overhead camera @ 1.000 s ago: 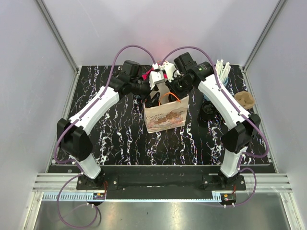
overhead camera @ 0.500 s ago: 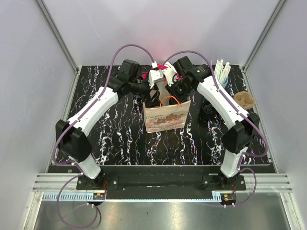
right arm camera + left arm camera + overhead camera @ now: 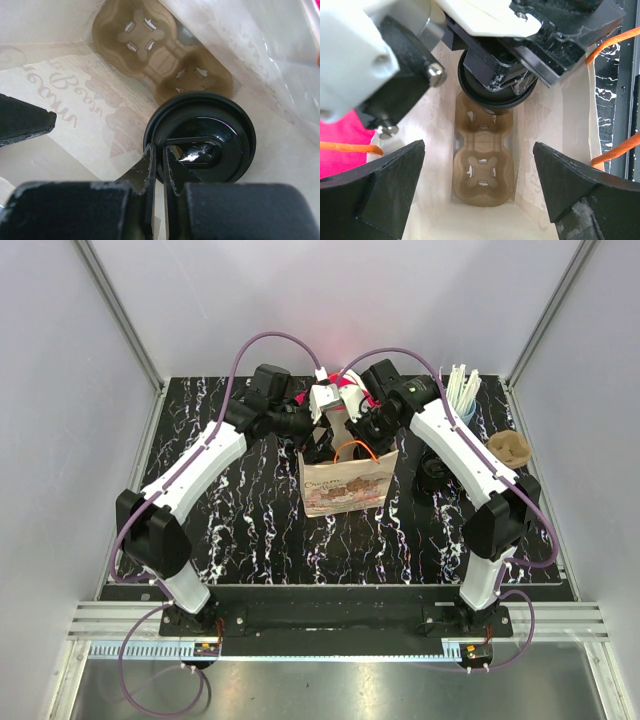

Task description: Pack the takeout coffee

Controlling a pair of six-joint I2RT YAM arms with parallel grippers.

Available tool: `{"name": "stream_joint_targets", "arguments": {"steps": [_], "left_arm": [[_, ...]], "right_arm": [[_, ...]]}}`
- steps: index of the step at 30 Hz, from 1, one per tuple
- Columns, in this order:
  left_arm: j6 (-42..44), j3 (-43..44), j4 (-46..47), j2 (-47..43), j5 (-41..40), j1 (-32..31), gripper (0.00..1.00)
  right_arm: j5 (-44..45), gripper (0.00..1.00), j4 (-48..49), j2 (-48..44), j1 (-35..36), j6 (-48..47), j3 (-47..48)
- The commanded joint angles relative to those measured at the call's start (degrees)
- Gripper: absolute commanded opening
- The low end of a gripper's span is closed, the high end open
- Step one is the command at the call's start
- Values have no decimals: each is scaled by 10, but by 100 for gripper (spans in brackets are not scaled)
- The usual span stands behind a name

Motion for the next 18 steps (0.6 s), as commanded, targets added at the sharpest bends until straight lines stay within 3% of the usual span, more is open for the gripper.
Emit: {"name": "stream_joint_targets", "arguments": {"steps": [1,18], "left_arm": [[-8,-3,23,-28,7,3,99],[-18,-12,33,-33,8,4,99]], "right_arm": [[10,0,-3,-15,7,-9,3],[18,0,-6,-3,8,-15,15]]}}
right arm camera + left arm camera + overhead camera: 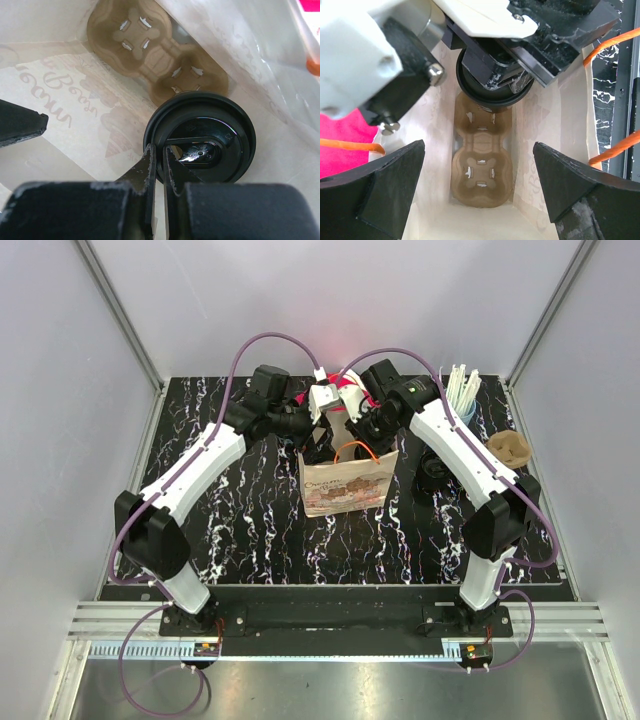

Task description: Pack the takeout coffee

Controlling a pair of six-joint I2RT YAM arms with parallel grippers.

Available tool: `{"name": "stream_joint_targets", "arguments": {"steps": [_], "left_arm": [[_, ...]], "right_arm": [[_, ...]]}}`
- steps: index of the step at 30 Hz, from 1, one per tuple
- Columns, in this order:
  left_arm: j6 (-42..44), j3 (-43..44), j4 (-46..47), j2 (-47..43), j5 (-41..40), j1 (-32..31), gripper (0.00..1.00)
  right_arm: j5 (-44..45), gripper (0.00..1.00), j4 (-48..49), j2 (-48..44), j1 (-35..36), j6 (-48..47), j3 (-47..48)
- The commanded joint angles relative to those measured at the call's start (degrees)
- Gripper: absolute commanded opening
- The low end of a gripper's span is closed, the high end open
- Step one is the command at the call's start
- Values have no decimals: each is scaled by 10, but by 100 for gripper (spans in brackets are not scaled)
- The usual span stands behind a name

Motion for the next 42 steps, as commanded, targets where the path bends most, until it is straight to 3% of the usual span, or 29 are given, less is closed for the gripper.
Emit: {"name": "stream_joint_targets", "arguments": {"steps": [1,42], "left_arm": [[-8,-1,21,-26,9,3,99],[-22,1,33,-33,9,3,99]], "right_arm": [[6,0,-5,-3,8,-10,15],[-2,0,13,-2,8,-16,-5]]}}
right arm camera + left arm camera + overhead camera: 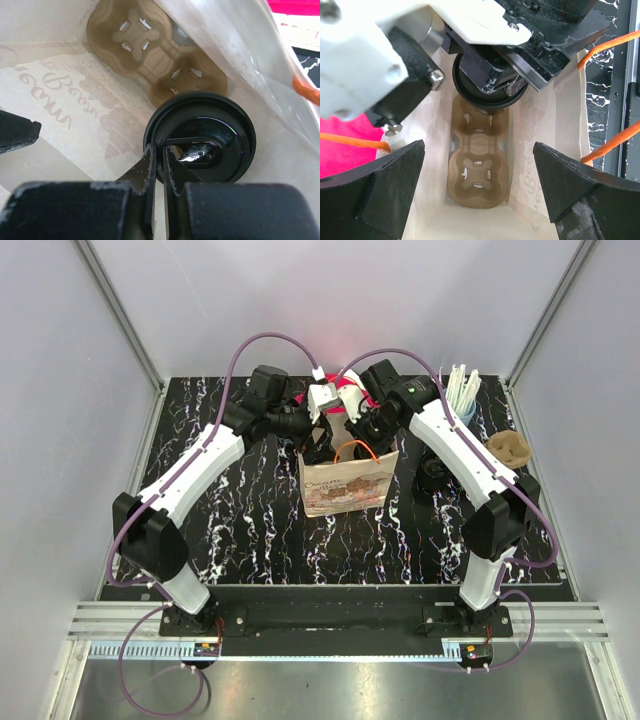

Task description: Pack the takeout coffee

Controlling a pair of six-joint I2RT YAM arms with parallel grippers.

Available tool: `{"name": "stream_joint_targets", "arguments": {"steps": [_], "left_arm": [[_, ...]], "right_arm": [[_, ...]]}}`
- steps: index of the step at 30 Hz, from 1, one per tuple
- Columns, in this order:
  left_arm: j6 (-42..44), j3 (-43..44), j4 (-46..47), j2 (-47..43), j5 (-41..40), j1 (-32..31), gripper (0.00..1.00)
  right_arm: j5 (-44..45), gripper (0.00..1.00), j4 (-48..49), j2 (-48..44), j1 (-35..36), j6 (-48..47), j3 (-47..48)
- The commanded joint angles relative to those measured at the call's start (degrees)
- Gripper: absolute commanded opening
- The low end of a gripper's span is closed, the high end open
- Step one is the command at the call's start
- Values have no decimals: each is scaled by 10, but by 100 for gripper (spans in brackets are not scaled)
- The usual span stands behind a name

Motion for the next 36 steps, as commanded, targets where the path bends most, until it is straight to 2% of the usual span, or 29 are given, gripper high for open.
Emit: {"name": "stream_joint_targets", "arguments": {"steps": [1,21,36], "left_arm": [[-6,8,26,-25,6,3,99],[-19,1,37,-21,4,3,99],[-25,1,42,-18,4,3,99]], "right_arm": [[-1,0,8,-2,7,-11,-4],[-8,0,78,-33,7,-32,-49],[-7,0,82,-33,7,-41,-57]]}}
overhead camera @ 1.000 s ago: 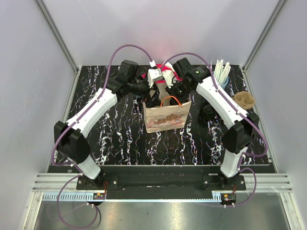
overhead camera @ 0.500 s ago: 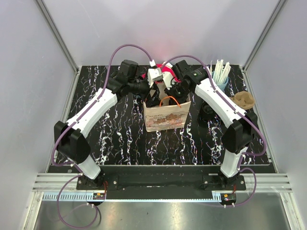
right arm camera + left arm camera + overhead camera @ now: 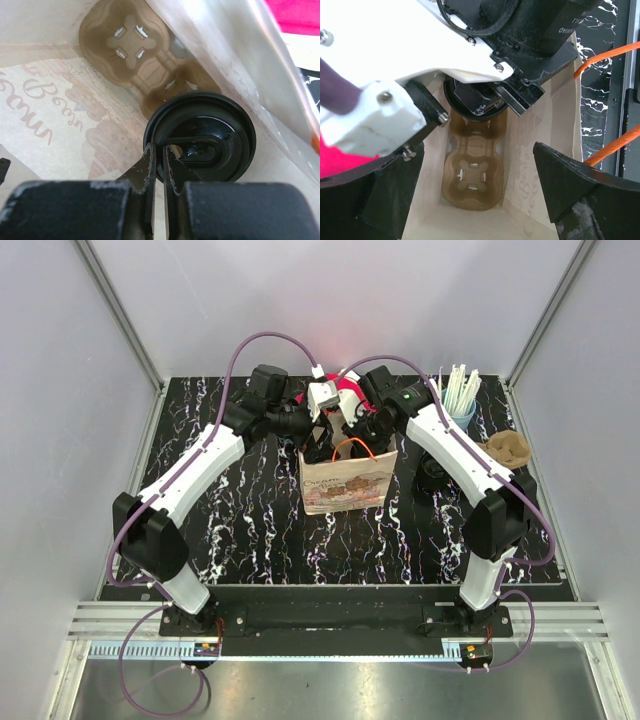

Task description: Pack the takeout coffee

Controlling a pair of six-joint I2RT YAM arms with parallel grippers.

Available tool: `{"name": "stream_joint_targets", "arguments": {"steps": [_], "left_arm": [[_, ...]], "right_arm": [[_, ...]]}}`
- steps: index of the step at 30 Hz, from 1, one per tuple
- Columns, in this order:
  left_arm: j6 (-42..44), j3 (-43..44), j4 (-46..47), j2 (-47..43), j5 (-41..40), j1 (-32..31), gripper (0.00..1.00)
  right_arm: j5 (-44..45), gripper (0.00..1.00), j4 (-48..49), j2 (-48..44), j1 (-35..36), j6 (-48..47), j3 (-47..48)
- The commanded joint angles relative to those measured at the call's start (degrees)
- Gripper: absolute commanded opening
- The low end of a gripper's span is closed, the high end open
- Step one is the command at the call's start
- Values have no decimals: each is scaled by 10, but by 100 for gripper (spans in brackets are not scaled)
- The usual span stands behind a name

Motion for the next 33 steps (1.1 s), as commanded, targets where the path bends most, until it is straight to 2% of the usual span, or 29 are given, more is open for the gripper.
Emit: {"name": "stream_joint_targets", "arguments": {"steps": [1,33], "left_arm": [[-7,4,29,-18,4,4,99],[-11,-11,38,-40,11,10,99]], "right_arm": [[-9,0,14,-31,7,-15,-9],[0,0,39,-23,6,-12,-34]]}}
